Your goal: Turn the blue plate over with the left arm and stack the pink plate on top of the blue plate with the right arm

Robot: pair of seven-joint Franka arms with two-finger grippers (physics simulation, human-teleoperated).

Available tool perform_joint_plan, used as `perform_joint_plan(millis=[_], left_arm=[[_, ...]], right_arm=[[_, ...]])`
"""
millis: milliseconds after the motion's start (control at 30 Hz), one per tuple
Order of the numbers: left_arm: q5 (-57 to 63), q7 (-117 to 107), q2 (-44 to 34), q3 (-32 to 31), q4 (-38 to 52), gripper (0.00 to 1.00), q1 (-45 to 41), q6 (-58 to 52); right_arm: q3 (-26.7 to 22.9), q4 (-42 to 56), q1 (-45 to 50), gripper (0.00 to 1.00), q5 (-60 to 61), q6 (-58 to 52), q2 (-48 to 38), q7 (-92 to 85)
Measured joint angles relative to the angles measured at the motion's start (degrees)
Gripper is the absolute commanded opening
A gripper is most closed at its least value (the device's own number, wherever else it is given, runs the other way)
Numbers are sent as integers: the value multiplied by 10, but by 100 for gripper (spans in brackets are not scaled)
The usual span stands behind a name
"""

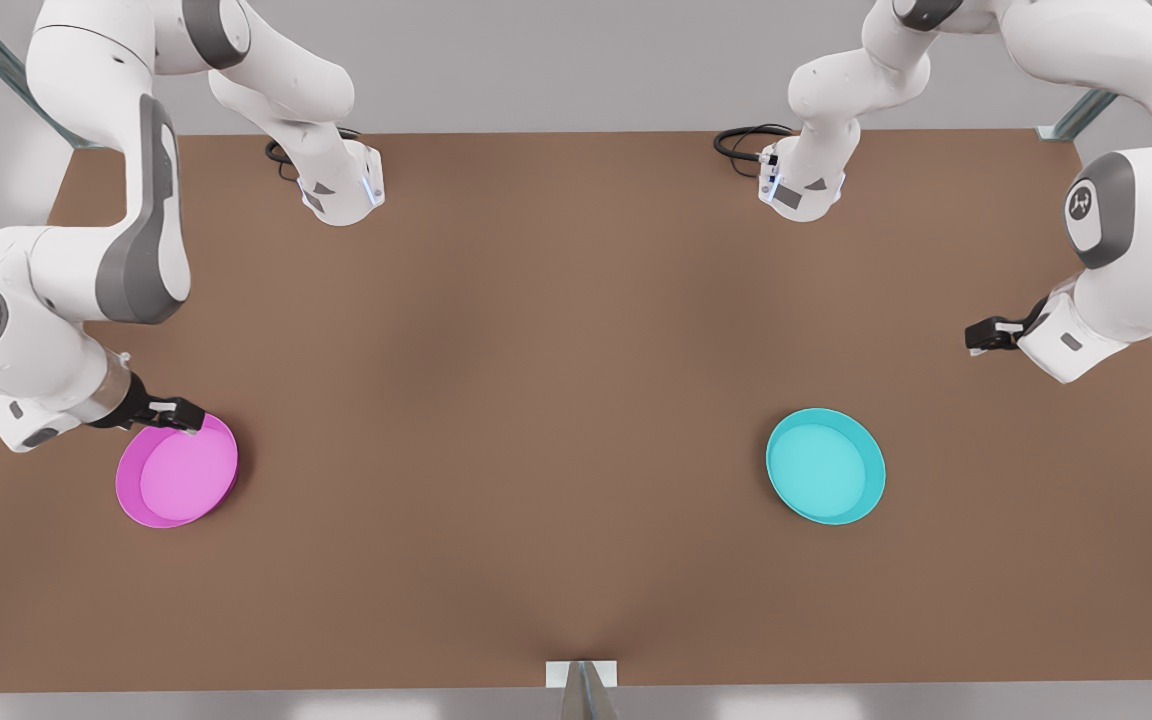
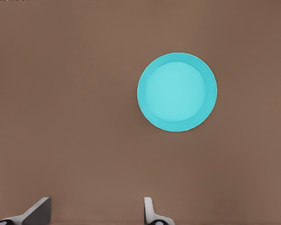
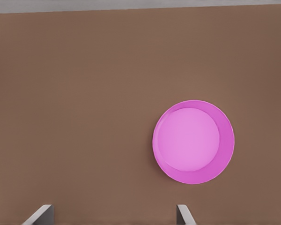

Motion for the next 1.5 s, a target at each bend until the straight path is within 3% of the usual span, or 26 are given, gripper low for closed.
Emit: perform_joint_plan(millis=[67,133,233,333,567,1167,1267,1500], left_arm=[[0,2,14,-1,1,100,3,0],[-37,27,126,-1,2,100,77,110],[-131,154,232,-1,-7,100,143,203],[-226,188,240,-2,-105,100,148,324],[-380,202,295,-2,-111,100,129,377],[-395,287,332,-11,-111,100,123,372],[-395,287,335,-12,-111,79,122,372],[-396,287,341,-11,-111,68,107,372]], right_arm=[[4,1,11,100,13,5,21,-15],[4,-9,68,100,31,37,67,-19],[6,-16,145,100,90,27,110,-16],[4,9,198,100,51,30,111,-16],[0,29,197,100,41,77,111,-17],[5,8,176,100,37,86,106,-17],[4,24,171,100,38,84,105,-19],[4,37,174,100,35,80,105,-21]])
